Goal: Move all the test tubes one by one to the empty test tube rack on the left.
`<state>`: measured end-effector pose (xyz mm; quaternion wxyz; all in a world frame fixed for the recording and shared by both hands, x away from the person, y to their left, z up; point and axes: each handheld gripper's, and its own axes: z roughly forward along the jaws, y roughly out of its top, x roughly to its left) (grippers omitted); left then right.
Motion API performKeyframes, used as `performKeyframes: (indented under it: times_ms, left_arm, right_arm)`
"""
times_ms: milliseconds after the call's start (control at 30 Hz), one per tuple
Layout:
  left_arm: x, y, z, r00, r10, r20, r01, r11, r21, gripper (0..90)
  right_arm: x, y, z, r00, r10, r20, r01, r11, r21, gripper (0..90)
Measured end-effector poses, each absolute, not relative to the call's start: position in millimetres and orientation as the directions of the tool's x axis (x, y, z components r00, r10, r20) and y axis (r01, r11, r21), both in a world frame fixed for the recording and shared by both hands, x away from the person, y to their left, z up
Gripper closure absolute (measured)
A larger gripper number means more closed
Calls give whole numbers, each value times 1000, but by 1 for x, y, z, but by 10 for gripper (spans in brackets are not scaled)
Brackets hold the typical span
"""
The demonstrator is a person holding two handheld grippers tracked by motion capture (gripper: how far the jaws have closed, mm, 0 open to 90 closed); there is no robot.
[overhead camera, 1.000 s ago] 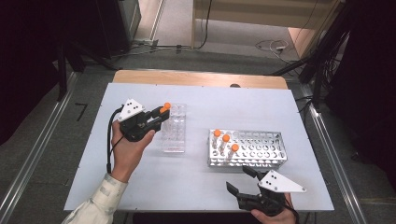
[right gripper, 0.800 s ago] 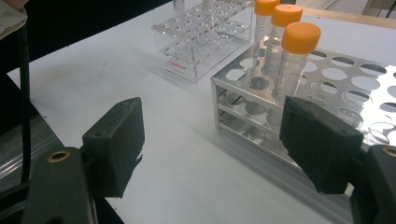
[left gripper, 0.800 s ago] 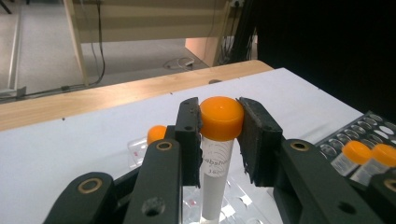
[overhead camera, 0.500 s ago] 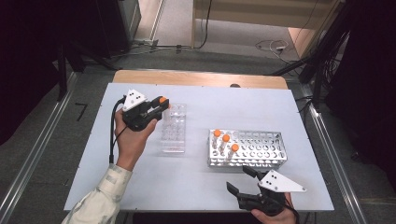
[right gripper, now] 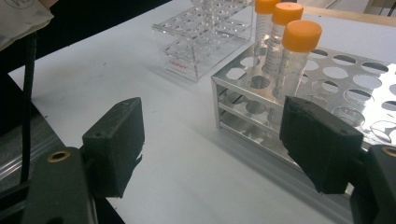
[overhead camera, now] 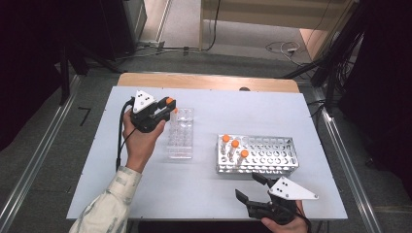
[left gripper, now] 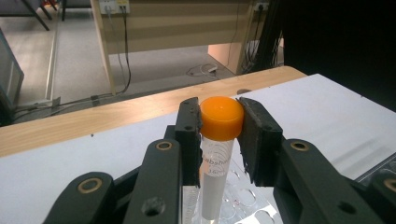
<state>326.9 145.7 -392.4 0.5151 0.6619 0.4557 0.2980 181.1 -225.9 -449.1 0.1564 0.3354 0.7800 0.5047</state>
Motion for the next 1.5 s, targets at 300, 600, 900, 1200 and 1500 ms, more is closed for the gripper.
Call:
performKeyframes:
  times_ms: [300,600,900,1200,1500]
  left_arm:
    - [328,142,-395,403,914,-52,285,-71,956,706]
    - [329,140,-406,392,919,-39,293,-85,952,706]
    - [330,139,-419,378,925,-42,318,-88,944,704]
    - [331,138,-426,361,931,-54,344,-79,935,703]
    - [329,137,-428,359,931,-70,351,-65,934,656]
  right_arm:
    - [181,-226,-449,-726,681,96,366,264,892,209]
    - [180,-226,-449,-727,680,96,365,265,893,209]
    - [180,-225,-450,-728,678,98,369,268,890,209]
    - [180,-225,-451,-730,677,97,370,272,888,209]
    - [181,-224,-451,-729,677,98,373,273,887,209]
